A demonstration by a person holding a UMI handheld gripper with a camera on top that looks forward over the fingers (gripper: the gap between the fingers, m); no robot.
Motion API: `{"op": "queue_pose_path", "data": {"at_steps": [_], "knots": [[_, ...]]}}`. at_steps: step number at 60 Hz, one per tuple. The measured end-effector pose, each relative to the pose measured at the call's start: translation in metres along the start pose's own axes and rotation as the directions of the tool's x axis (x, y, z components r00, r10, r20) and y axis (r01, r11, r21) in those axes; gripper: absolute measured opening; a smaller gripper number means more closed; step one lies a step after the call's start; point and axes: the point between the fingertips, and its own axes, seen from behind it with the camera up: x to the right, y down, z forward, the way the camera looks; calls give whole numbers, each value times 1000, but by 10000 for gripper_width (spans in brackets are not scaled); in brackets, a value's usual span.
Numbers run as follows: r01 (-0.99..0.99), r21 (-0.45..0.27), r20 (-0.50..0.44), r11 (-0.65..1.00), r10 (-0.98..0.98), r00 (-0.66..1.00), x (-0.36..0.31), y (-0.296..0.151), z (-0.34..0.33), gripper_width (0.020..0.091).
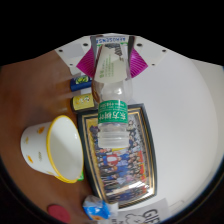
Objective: Pour water
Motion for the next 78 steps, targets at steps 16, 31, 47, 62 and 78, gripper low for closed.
{"op": "queue_pose_path", "data": {"at_steps": [16,31,47,62,78], "knots": [[-294,15,62,956,293,954,2,-18,3,426],[-50,-6,-41,999,50,998,4,-16,-1,427],[683,-7,-204,731,-669,714,-43,-75,-35,427],[983,-100,-420,153,-902,97,-60,-211,-93,426],[947,-322,-470,-6,-867,-165,22,-315,-132,426]]}}
